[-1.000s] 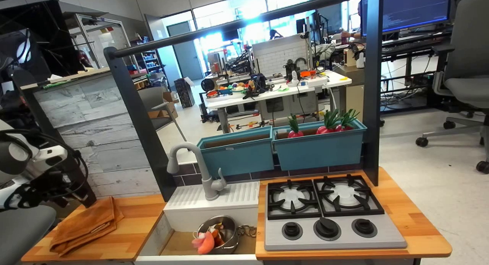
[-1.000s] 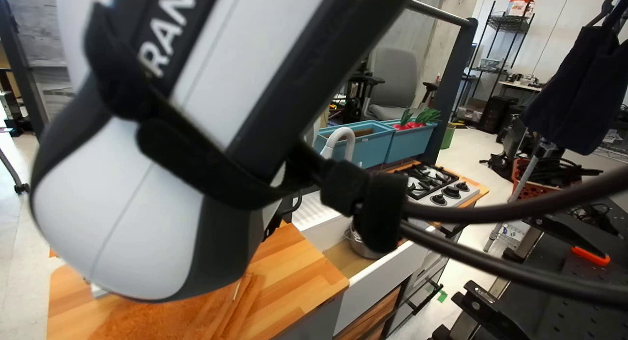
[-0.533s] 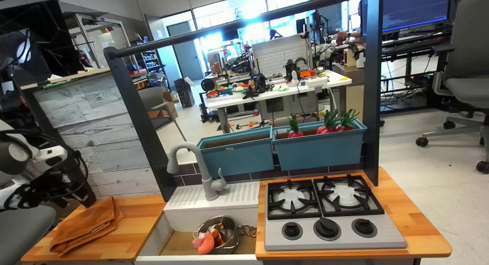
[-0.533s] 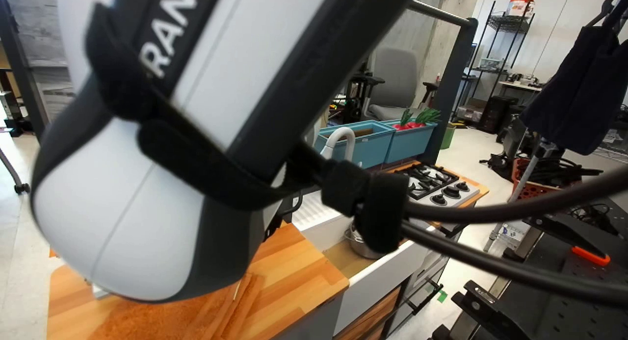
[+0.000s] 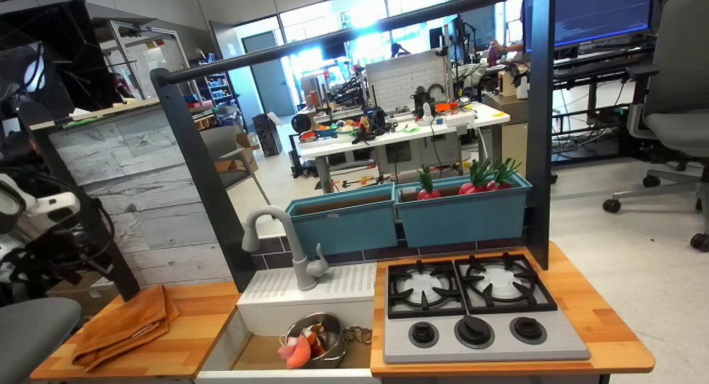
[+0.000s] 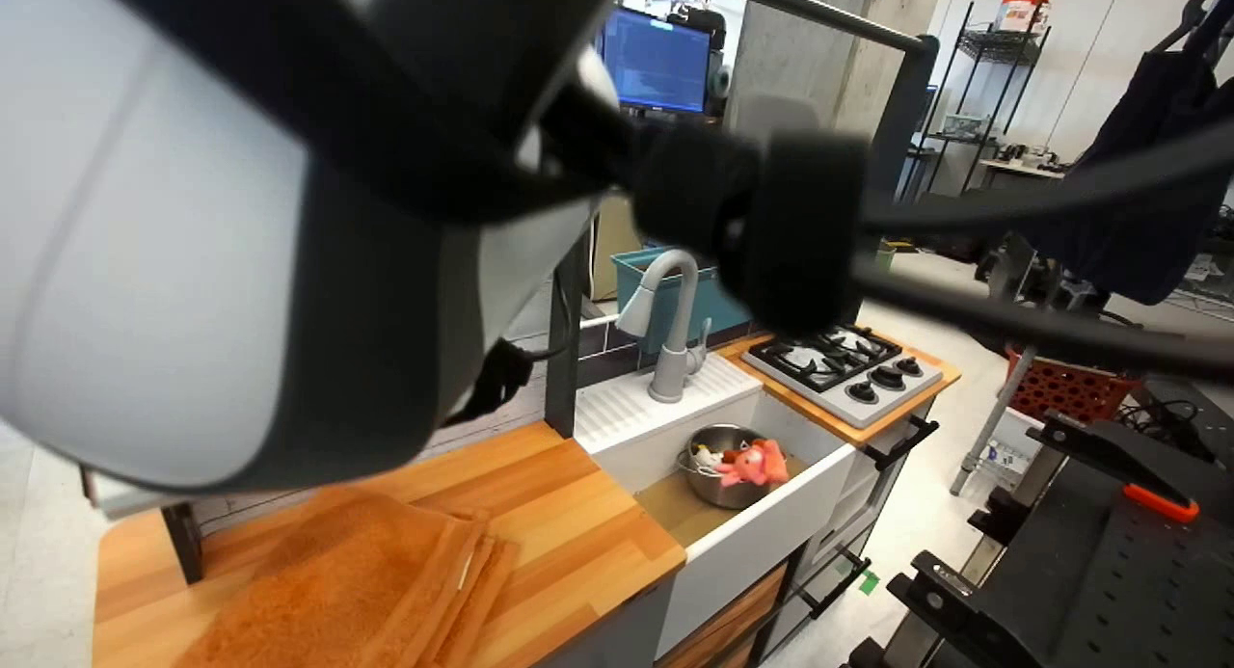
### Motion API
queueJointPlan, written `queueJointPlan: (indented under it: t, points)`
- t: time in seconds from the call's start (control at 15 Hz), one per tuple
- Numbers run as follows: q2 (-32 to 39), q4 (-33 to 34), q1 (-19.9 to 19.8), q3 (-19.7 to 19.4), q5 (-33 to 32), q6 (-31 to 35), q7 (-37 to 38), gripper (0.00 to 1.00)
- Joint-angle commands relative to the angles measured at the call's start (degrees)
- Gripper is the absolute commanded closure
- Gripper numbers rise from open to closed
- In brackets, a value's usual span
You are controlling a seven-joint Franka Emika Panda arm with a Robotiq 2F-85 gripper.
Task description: Put the three plush toys inside the silver pot in the sink, wipe the left side of the counter with the orange towel
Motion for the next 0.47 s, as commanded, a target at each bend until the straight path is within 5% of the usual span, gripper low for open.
queueJointPlan:
  t: [0.0,0.33,0.4]
  points:
    - [-11.08,-10.19,1.45,-0.67,0.77,2.46,-2.34,0.0]
    - [-22.96,-18.3,-1.93,3.54,2.33,6.23,-7.35,0.0]
    - [-17.48,-12.54,0.72,0.52,1.73,3.94,-4.64,0.0]
